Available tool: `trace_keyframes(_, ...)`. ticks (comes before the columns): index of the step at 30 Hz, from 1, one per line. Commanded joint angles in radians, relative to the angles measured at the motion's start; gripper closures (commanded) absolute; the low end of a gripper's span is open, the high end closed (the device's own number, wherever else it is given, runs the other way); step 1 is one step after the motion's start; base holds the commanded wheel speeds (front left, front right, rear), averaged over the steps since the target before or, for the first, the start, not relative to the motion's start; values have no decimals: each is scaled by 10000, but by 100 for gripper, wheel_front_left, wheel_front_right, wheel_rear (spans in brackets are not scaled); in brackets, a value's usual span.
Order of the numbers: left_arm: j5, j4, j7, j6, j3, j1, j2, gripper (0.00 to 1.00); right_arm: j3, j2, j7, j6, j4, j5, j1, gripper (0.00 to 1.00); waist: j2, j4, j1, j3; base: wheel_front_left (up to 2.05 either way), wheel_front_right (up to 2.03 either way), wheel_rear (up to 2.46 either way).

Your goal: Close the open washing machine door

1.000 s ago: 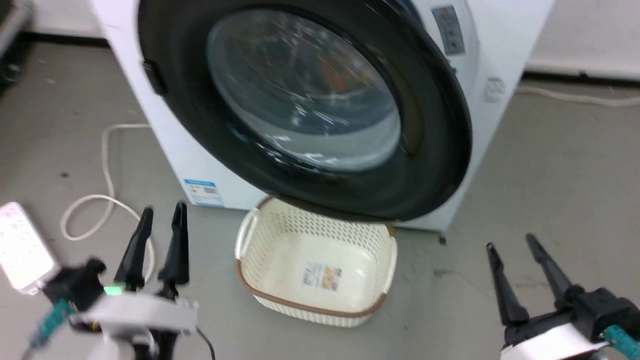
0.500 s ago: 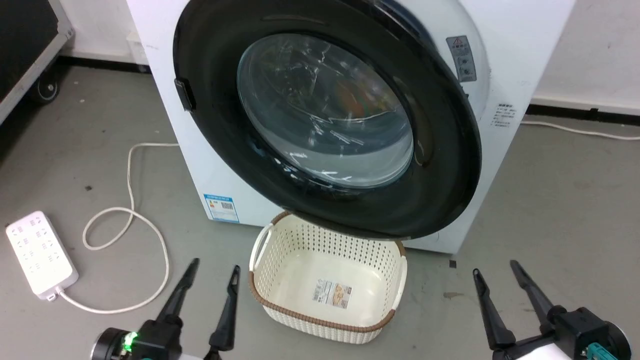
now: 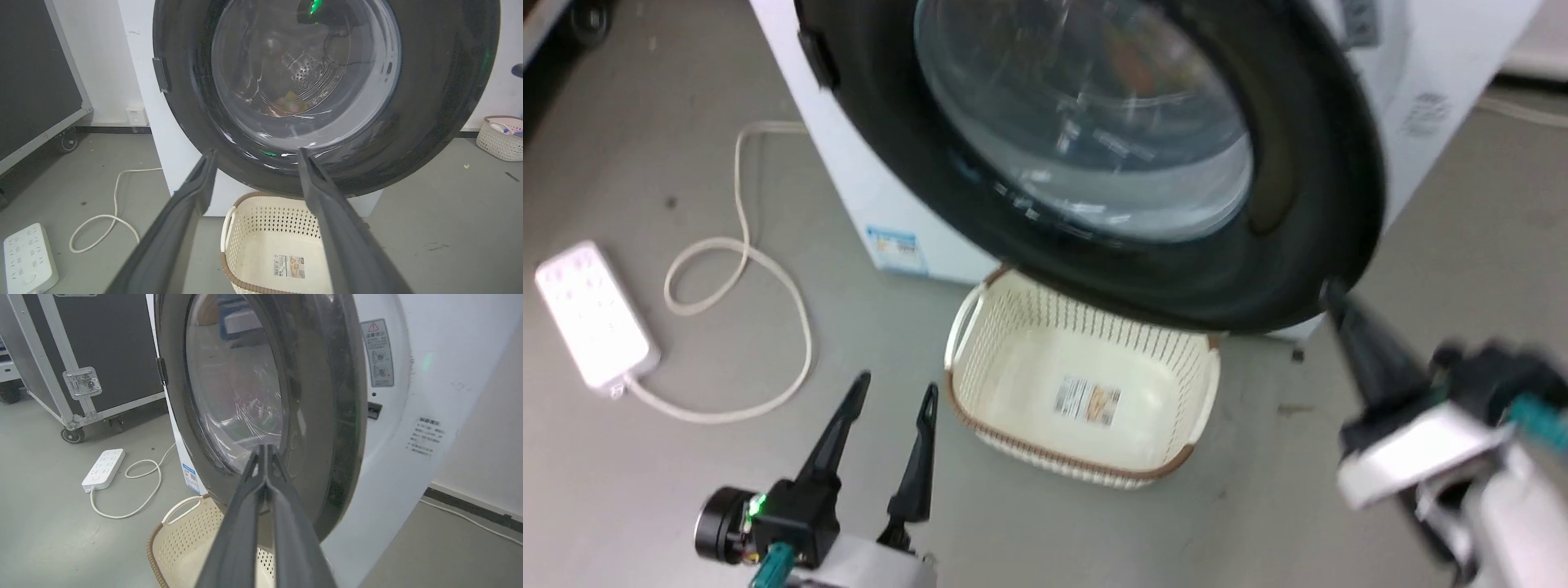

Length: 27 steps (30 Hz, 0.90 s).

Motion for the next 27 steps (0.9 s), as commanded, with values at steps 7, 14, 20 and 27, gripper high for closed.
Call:
trace_keyframes(7,102,-48,-43,1,-260,-693,-145,0,791,-1747,687,8,1094,1396,-2908,100,-1,710,-2,1483,0,0,0)
trace_keyframes(14,70,-110,-43,31,-434,-1122,-196,0,675,-2440,1044,8,2656,2062,-4875,100,-1,1049,-2,2108,0,0,0)
trace_keyframes(20,104,-209,-43,138,-590,-1333,-214,0,311,-2545,1162,8,3974,2404,-6272,100,-1,1202,-2,2462,0,0,0)
trace_keyframes(27,65,-77,-43,256,-590,-1374,-222,0,326,-2212,511,8,5276,2370,-6782,100,-1,985,-2,1991,0,0,0)
